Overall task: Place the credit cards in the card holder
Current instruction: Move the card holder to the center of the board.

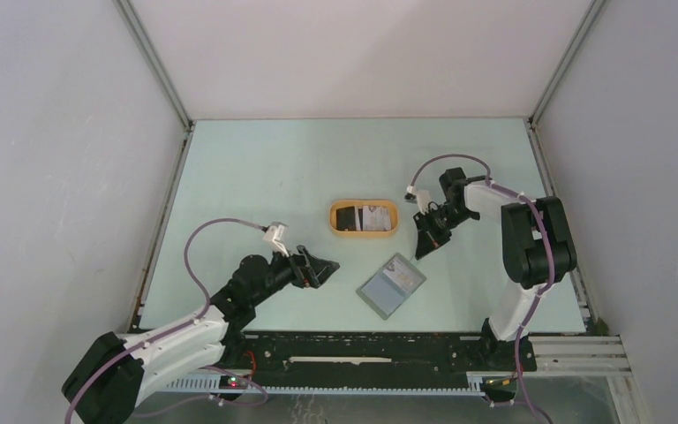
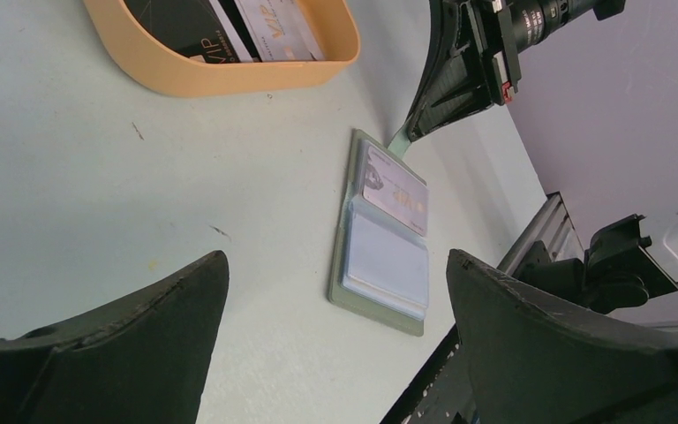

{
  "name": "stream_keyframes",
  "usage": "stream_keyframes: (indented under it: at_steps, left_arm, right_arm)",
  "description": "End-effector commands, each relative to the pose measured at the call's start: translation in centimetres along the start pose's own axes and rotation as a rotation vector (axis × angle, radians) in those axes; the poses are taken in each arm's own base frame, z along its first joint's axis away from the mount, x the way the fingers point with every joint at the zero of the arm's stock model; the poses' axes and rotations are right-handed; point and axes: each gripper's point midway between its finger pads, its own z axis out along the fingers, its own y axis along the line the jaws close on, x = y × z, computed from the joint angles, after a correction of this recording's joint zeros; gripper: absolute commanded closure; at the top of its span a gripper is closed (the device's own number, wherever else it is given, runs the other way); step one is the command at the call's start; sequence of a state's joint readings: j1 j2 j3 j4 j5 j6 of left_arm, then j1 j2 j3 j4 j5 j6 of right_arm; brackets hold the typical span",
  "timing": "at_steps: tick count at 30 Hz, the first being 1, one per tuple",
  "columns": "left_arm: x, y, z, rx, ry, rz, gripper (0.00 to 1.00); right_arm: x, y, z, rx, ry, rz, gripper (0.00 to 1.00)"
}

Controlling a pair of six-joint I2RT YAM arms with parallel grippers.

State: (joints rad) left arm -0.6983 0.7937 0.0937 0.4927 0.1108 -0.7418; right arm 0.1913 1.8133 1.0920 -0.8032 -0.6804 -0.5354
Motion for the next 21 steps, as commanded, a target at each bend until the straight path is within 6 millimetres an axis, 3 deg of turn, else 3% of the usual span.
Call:
stream_keyframes:
  at_steps: [1,14,21]
  left_arm:
    - [-0.3,-0.7,0.1,0.033,-0.011,-0.005,0.03]
    - [-0.1,-0.4,0.5,0.012,0.000,-0.021,0.04]
    - [0.0,-0.8,1.3,0.018,0.024,-0.035,0.04]
  right_arm:
    - [-1.7,0.3,-0.7,-0.011,-0.048,-0.028,1.00]
    - [-4.3,-3.7,-3.2,0.056,-0.260,0.205,1.00]
    - [-3.3,-2.9,-2.0,0.007,-0.200,0.193,1.00]
